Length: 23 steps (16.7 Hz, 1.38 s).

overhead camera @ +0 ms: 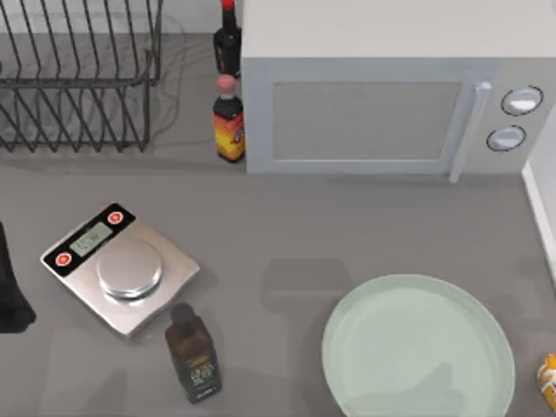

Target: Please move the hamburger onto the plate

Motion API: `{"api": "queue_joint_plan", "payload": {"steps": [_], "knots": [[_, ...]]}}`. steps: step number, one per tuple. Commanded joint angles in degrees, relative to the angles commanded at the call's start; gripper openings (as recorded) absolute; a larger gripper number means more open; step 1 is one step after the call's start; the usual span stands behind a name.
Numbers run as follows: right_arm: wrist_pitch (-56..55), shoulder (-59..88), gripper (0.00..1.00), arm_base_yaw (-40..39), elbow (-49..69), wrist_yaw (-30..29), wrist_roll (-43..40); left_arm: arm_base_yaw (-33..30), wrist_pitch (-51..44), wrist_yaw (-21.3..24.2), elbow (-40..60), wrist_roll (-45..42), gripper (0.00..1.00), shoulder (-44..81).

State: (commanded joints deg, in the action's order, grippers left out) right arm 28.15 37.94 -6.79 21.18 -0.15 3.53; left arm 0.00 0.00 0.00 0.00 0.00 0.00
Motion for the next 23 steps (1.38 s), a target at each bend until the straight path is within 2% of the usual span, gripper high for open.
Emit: {"api": "queue_joint_plan", "payload": {"steps": [6,11,19,23], "knots": [[19.15,25.71,1.00,-4.59,13.98,-0.10,2.37,0.00,0.00,0.00,0.00,0.00,1.00,0.00],[27.67,37.35,1.00,-6.72,21.06,-0.09,3.53,0.00,0.00,0.00,0.00,0.00,1.00,0.00],[27.32,38.64,1.00,-6.69,20.95,-0.09,3.55,0.00,0.00,0.00,0.00,0.00,1.00,0.00],[18.82,42.92,1.00,-6.85,16.85,-0.08,3.63,0.00,0.00,0.00,0.00,0.00,1.00,0.00]]}}
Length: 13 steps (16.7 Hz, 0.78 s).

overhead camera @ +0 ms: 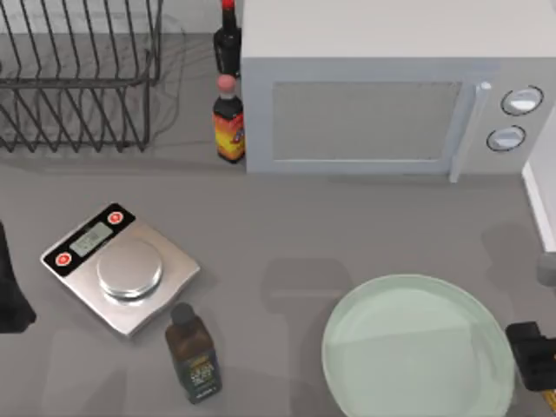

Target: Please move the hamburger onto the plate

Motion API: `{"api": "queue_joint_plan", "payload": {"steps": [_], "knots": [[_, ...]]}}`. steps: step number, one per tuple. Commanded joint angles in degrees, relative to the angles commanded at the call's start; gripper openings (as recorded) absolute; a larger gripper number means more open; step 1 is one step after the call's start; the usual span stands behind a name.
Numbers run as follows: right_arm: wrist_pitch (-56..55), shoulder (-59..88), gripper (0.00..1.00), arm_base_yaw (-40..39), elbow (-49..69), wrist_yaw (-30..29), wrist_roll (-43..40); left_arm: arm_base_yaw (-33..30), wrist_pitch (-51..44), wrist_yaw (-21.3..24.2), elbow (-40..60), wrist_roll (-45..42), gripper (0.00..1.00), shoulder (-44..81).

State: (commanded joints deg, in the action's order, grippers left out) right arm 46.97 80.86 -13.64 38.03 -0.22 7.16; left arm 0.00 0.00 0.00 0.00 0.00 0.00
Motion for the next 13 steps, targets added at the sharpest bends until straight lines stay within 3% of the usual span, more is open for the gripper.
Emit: {"api": "queue_joint_plan", "payload": {"steps": [5,10,13], "knots": [[-12.45,6.31,1.00,-0.13,-6.03,0.01,0.24,0.00,0.00,0.00,0.00,0.00,1.00,0.00],[-13.81,7.11,1.00,-0.15,-6.76,0.01,0.28,0.00,0.00,0.00,0.00,0.00,1.00,0.00],[-13.81,7.11,0.77,-0.15,-6.76,0.01,0.28,0.00,0.00,0.00,0.00,0.00,1.00,0.00]]}}
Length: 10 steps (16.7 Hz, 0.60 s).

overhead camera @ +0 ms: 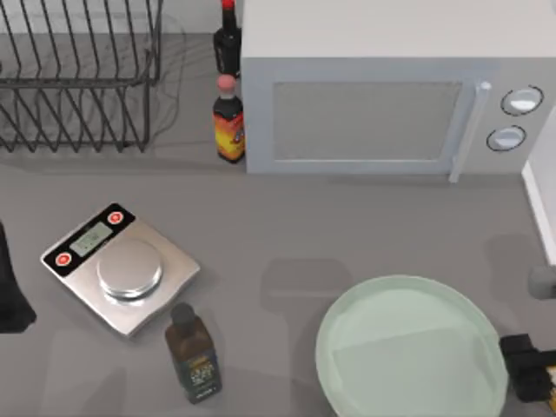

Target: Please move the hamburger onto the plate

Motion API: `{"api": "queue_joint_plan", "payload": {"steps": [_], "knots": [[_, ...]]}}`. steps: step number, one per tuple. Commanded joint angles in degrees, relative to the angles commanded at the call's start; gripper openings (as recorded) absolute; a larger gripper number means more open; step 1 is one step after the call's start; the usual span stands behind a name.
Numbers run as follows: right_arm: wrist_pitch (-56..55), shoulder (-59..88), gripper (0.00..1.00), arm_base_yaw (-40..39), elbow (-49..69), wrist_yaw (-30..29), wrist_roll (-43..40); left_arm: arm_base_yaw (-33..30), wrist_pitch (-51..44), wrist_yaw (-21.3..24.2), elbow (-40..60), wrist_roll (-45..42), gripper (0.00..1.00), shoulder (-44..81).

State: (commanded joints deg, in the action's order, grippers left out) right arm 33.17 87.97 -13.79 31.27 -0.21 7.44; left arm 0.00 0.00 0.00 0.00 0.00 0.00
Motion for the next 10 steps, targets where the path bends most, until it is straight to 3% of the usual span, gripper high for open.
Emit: {"api": "queue_joint_plan", "payload": {"steps": [10], "knots": [[0.00,0.00,0.02,0.00,0.00,0.00,0.00,0.00,0.00,0.00,0.00,0.00,1.00,0.00]]}}
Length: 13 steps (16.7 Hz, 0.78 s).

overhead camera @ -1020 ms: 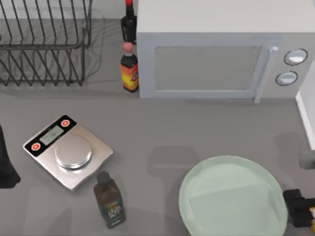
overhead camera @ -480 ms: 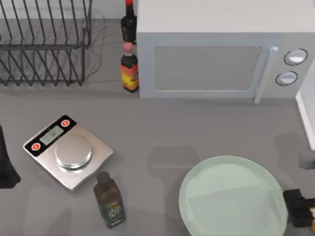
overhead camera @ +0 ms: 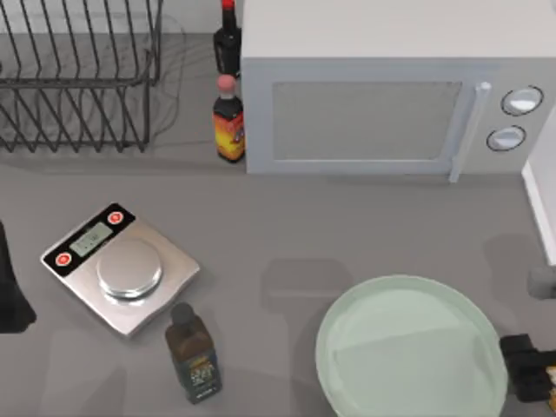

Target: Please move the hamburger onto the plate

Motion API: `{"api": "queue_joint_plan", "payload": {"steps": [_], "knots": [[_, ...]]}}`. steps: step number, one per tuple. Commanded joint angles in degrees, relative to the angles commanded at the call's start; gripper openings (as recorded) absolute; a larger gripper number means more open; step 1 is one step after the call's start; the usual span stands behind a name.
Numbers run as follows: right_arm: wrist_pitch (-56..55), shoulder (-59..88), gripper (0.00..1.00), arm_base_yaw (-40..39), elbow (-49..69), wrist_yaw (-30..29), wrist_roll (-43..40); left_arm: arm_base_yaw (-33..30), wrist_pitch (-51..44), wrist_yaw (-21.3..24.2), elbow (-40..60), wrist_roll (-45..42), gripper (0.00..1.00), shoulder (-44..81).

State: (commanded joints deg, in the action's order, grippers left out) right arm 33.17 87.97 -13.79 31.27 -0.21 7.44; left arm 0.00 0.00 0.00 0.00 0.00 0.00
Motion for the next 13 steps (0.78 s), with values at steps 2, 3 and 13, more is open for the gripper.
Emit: {"api": "queue_joint_plan", "payload": {"steps": [2,3,13], "knots": [[0.00,0.00,0.00,0.00,0.00,0.00,0.00,0.00,0.00,0.00,0.00,0.00,1.00,0.00],[0.00,0.00,0.00,0.00,0.00,0.00,0.00,0.00,0.00,0.00,0.00,0.00,1.00,0.00],[9.55,-5.92,0.00,0.03,5.80,-0.03,0.05,0.00,0.00,0.00,0.00,0.00,1.00,0.00]]}}
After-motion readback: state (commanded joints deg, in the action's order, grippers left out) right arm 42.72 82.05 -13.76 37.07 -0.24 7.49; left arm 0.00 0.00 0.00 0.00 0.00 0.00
